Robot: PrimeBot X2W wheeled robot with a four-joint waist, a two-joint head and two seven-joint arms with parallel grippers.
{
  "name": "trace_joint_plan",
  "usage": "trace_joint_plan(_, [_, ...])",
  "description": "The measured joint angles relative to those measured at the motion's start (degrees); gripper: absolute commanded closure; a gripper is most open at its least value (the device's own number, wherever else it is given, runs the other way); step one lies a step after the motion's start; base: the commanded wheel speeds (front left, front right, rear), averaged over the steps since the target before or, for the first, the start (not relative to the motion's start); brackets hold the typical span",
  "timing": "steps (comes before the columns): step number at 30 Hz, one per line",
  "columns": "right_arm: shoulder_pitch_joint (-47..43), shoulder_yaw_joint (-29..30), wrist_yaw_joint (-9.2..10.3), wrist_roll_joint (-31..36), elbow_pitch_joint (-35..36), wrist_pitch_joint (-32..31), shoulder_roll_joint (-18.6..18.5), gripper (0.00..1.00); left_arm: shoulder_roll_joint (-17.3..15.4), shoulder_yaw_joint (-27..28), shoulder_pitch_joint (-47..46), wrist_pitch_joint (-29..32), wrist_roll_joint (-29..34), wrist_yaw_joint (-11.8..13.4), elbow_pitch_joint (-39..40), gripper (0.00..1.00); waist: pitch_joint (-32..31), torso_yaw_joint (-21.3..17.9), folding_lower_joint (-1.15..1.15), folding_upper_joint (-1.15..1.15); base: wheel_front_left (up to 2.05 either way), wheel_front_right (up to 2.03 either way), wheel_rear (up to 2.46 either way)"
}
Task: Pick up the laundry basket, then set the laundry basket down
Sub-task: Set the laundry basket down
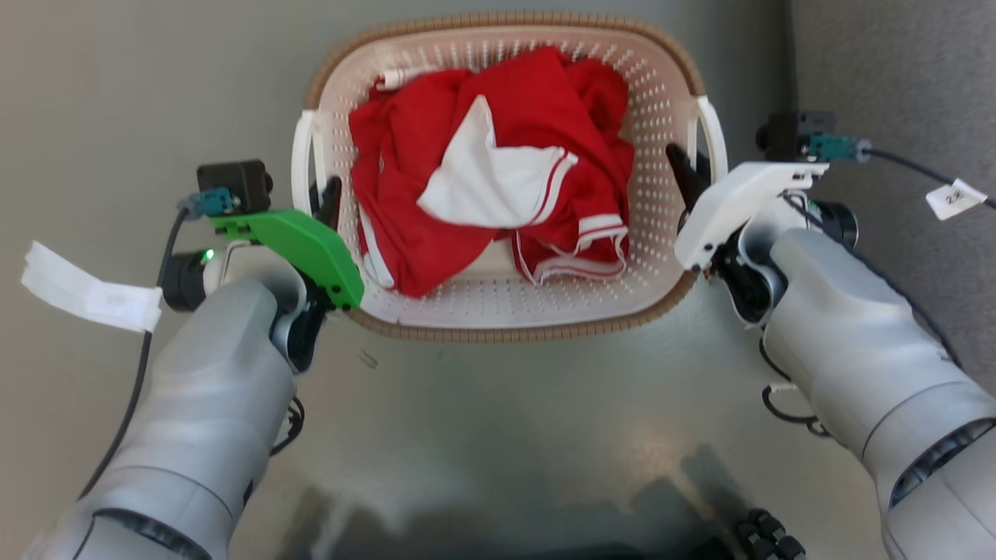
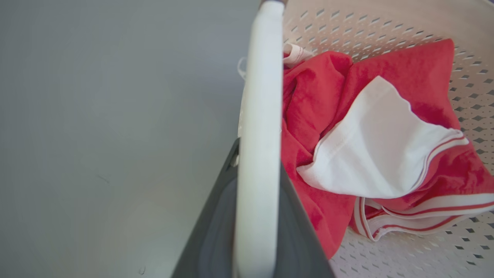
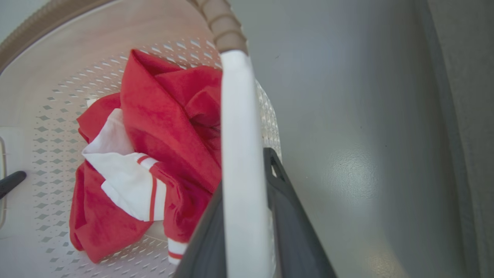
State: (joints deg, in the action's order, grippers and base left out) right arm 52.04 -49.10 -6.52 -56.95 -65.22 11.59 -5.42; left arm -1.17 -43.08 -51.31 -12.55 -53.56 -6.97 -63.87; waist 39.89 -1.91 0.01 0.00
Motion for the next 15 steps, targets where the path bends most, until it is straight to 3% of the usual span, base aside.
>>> trace_joint_plan(15, [5.6, 0.7, 0.0, 0.68, -0.01, 1.91, -0.52, 1.0, -0.08, 0.6, -6.04, -1.2, 1.37, 0.0, -0.11, 1.0, 8.97, 0.16, 0.0, 0.0, 0.0, 0.0, 0.0])
